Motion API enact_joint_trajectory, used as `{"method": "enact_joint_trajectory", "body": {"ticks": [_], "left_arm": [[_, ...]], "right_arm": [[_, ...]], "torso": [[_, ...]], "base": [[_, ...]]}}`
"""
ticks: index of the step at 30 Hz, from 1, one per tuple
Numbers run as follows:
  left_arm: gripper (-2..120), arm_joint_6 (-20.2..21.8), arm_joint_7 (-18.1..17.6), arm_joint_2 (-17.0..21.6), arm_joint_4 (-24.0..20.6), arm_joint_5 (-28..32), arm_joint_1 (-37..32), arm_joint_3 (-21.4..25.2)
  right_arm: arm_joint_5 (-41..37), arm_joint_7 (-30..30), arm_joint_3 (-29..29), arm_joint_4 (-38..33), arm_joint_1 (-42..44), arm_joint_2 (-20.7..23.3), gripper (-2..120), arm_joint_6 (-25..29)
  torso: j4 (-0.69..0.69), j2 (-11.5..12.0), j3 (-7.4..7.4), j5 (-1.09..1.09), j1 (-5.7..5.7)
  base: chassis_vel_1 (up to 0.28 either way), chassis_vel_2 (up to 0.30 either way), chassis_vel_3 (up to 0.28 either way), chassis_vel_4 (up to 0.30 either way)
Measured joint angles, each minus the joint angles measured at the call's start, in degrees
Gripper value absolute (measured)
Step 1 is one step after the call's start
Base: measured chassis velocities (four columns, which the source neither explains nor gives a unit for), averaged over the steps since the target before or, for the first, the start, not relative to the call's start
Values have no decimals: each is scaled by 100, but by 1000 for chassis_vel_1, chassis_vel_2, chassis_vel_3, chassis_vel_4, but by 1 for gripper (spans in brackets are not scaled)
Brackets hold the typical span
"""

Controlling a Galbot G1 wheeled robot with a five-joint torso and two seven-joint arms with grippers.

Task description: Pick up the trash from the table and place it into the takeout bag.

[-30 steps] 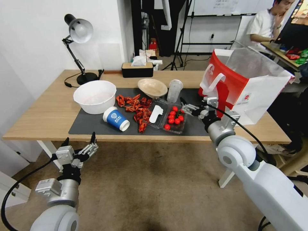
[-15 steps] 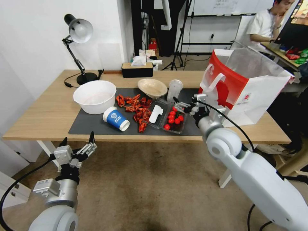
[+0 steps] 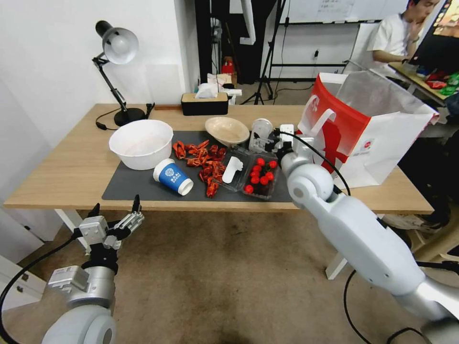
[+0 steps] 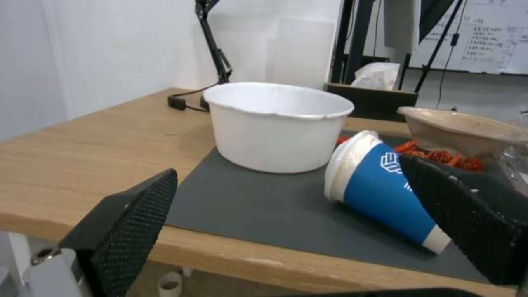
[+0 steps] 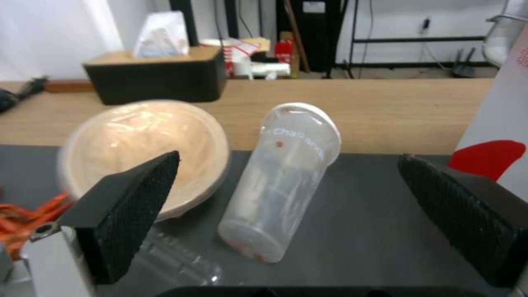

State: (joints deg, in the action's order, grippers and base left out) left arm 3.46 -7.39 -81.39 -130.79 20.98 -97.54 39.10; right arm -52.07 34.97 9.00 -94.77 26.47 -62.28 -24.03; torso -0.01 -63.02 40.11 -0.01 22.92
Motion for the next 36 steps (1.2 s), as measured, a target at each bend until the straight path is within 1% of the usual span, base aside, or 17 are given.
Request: {"method": "enact_joint_trajectory", "body": {"ticks": [1, 3, 12, 17, 20, 27, 36], "left_arm": [[100, 0, 0, 0, 0, 0, 0, 0], [100, -1, -1, 0, 1, 3, -13, 5], [100, -7, -5, 23, 4, 44, -17, 51], [100, -7, -6, 33, 5, 59, -10, 57], [100, -7, -6, 43, 13, 63, 2, 59], [100, -4, -8, 76, 11, 66, 4, 58], [100, 0, -14, 122, -11, 80, -28, 65]], "right_arm": [[0, 0, 0, 0, 0, 0, 100, 0], [-38, 113, 100, 292, -239, -124, 100, -142], [-94, 297, 345, 999, -742, -423, 100, -582], [-106, 345, 391, 1202, -891, -499, 100, -789], [-254, 346, 440, 1344, -1016, -550, 100, -994], [-275, 338, 514, 1578, -1180, -617, 100, -1161], [-261, 184, 635, 1890, -1347, -687, 100, -1362]], "torso": [[0, 0, 0, 0, 0], [1, 0, 0, 0, -1], [1, 0, 0, 0, 0], [1, 0, 0, 1, 0], [1, 0, 0, 0, -1], [1, 0, 0, 0, -1], [1, 0, 0, 0, 0]], "base": [[0, 0, 0, 0], [0, 0, 0, 0], [0, 0, 0, 0], [0, 0, 0, 0], [0, 0, 0, 0], [0, 0, 0, 0], [0, 0, 0, 0]]}}
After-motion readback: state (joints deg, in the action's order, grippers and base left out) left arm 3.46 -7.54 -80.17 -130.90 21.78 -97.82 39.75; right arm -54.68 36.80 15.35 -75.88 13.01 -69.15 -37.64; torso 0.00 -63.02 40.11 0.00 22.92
